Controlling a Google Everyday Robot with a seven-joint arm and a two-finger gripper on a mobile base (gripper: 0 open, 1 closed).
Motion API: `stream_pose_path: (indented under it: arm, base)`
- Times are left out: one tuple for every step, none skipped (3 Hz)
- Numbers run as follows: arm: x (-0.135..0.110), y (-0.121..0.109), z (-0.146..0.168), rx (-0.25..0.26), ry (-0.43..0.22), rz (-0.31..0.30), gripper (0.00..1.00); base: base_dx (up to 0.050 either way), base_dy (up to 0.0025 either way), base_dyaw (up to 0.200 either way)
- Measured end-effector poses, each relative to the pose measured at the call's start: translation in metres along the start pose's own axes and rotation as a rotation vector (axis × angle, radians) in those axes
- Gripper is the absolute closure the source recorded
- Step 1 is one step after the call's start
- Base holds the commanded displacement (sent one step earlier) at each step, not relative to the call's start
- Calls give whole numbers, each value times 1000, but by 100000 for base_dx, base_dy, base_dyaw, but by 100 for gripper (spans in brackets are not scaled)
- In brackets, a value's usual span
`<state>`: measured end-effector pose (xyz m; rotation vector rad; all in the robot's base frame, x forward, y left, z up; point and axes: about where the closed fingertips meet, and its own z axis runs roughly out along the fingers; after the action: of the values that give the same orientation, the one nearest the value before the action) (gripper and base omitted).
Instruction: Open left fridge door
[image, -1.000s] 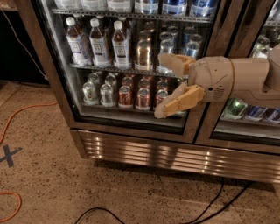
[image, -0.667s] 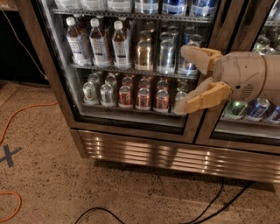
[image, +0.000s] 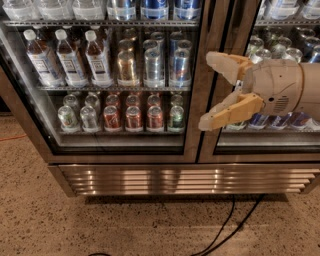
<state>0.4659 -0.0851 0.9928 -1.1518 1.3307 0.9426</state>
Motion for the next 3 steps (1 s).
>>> stream_pose_path:
  arm:
    - [-42,0,1,28,3,-21,0]
    - [-42,0,1,28,3,-21,0]
    - [-42,0,1,28,3,-21,0]
  base:
    - [0,0,0]
    - [4444,-191,-8613]
    - [4895,4,-80]
